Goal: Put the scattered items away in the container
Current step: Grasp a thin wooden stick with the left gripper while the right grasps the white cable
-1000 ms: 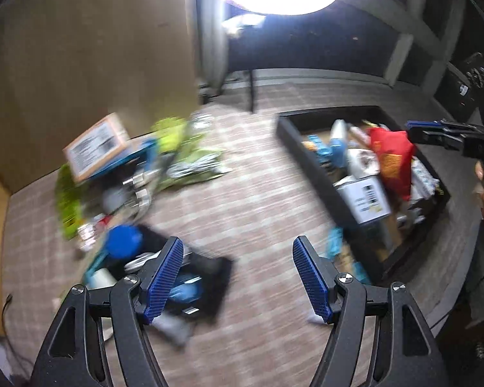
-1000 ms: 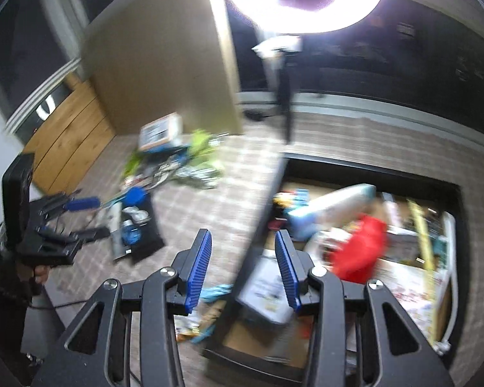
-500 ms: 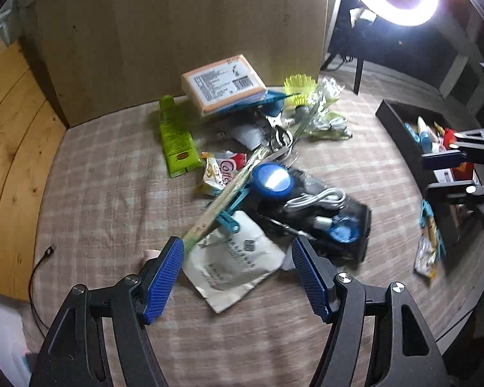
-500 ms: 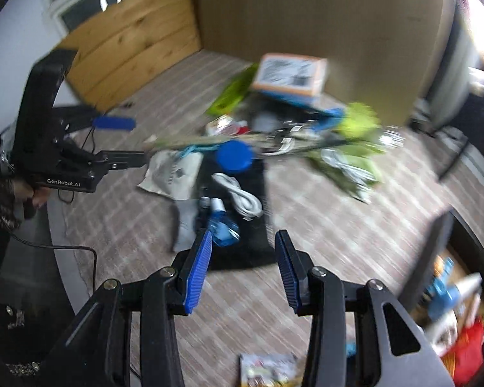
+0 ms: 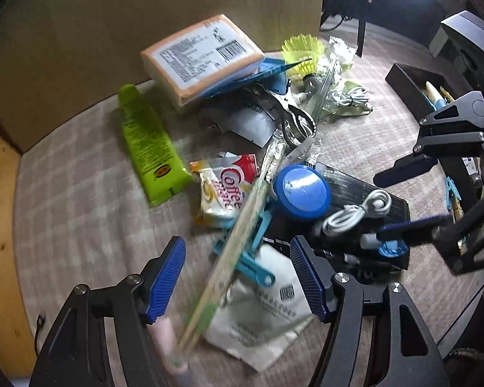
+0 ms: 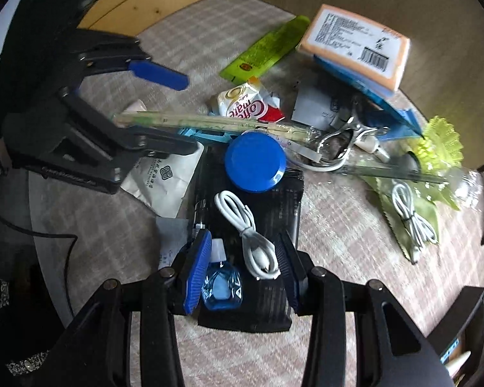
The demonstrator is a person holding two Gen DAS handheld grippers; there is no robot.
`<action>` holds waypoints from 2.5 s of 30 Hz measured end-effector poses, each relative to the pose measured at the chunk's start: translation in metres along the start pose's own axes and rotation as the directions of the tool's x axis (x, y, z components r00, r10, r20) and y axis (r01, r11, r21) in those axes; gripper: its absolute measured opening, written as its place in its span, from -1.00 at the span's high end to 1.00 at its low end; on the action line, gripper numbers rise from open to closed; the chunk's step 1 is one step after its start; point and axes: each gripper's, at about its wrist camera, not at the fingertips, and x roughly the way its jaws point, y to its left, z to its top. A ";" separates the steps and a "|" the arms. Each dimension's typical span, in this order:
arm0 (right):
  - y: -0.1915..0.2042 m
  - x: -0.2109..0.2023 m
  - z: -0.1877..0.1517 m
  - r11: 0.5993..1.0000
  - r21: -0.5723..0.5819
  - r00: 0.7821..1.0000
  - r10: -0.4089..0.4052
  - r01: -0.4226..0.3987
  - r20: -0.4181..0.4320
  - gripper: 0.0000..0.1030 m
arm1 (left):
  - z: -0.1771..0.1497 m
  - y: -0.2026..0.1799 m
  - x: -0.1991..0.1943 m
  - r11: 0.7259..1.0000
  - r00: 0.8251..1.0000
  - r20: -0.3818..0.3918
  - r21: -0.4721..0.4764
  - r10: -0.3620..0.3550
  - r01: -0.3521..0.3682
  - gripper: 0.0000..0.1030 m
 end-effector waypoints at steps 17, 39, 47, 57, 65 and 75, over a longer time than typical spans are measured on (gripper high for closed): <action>-0.016 0.012 -0.004 0.998 0.053 0.999 0.042 -0.042 0.005 0.55 | -0.004 0.005 0.012 0.999 0.998 -0.024 0.012 -0.050 0.051 0.41; -0.018 -0.005 -0.004 0.995 0.084 0.999 0.044 -0.047 0.030 0.56 | -0.032 0.018 -0.013 1.000 1.000 0.000 -0.019 -0.017 0.017 1.00; -0.014 -0.010 -0.019 0.996 0.077 0.999 0.045 -0.047 0.026 0.56 | -0.029 0.024 -0.011 0.998 0.998 -0.013 0.001 0.068 -0.068 0.50; -0.018 -0.011 -0.019 0.994 0.094 0.998 0.052 -0.056 0.038 0.56 | -0.020 0.028 -0.008 0.999 1.000 -0.018 0.039 -0.001 0.001 1.00; -0.027 -0.035 -0.026 0.985 0.152 0.991 0.068 -0.085 0.115 0.62 | -0.030 0.043 -0.033 1.000 0.999 0.036 -0.020 0.024 -0.023 1.00; -0.019 -0.027 -0.034 0.988 0.132 0.994 0.070 -0.081 0.087 0.62 | -0.018 0.013 0.015 0.992 0.993 -0.071 0.096 0.091 -0.084 0.53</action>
